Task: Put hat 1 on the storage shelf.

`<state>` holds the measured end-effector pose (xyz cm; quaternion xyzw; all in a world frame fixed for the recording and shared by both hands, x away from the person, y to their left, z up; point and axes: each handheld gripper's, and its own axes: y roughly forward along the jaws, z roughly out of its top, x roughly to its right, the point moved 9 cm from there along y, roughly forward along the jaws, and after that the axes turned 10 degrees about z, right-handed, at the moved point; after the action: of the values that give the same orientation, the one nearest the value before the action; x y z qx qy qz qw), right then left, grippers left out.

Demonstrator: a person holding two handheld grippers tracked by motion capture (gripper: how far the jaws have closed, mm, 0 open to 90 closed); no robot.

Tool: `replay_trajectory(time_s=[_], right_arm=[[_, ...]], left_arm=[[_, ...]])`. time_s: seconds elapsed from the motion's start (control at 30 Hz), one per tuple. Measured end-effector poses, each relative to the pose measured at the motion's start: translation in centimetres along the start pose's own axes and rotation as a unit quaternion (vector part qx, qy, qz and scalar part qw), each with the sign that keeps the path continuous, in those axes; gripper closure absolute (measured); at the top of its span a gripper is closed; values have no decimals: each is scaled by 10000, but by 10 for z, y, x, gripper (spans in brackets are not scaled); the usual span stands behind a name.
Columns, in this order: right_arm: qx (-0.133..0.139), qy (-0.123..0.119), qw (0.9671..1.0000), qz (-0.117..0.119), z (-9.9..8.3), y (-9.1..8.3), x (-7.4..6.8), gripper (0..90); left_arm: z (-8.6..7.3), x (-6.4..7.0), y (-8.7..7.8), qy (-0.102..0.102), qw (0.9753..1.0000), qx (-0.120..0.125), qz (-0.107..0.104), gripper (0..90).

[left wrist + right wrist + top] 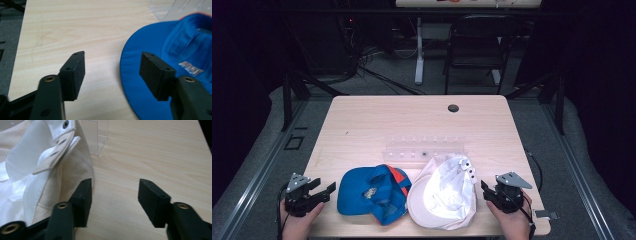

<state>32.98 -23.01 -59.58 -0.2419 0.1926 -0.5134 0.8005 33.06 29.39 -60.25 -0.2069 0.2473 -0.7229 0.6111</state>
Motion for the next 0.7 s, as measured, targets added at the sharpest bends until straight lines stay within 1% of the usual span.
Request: replay_trajectory(time_s=[0.03,0.07,0.1,0.13,0.17,0.2,0.23,0.3,0.33,0.37,0.4,0.47,0.5,0.53,0.6,0.63,0.67,0.7], right_arm=[[2,-47,10000,-37,1,0,0,473],[-23,-65,10000,-45,1,0,-1,475],[-19,-109,9999,-46,1,1,0,483],[-40,-110,9999,-34,2,2,1,487],[-103,10,9999,38,1,2,1,495],[-107,97,9998,113,1,2,1,514],[-103,135,9998,144,1,2,1,534],[-176,252,9993,228,2,3,1,548],[-210,285,9989,320,3,3,-1,572],[-246,269,9985,402,5,3,-3,591],[-278,253,9981,494,8,3,-6,599],[-336,232,9972,630,15,3,-12,597],[-392,222,9962,746,19,2,-15,586],[-415,166,9962,746,24,2,-17,584],[-488,100,9953,829,34,-1,-20,570],[-488,100,9953,829,34,-1,-20,570],[-503,104,9950,853,40,-2,-20,560],[-496,163,9946,901,52,-4,-18,551]], left_arm=[[2,0,-1,34,10000,55,19,405],[4,1,0,-1,9999,140,20,423],[4,2,0,28,10000,68,-21,431],[4,3,2,6,10000,85,-49,431],[1,4,2,69,9999,-57,-86,431],[0,6,4,67,9999,-79,-107,431],[-3,7,4,140,9996,-215,-128,431],[-5,10,3,227,9993,-251,-157,431],[-4,11,2,291,9992,-208,-155,431],[-3,11,1,358,9992,-118,-117,438],[-3,12,-1,390,9991,-102,-104,452],[-3,14,-2,329,9993,-47,-157,467],[-4,14,-2,343,9993,-53,-146,476],[-5,13,-1,353,9993,-97,-116,482],[-7,12,0,320,9993,-167,-93,486],[-7,12,0,320,9993,-167,-93,487],[-7,11,1,313,9993,-179,-69,487],[-7,9,2,274,9994,-202,-53,489]])
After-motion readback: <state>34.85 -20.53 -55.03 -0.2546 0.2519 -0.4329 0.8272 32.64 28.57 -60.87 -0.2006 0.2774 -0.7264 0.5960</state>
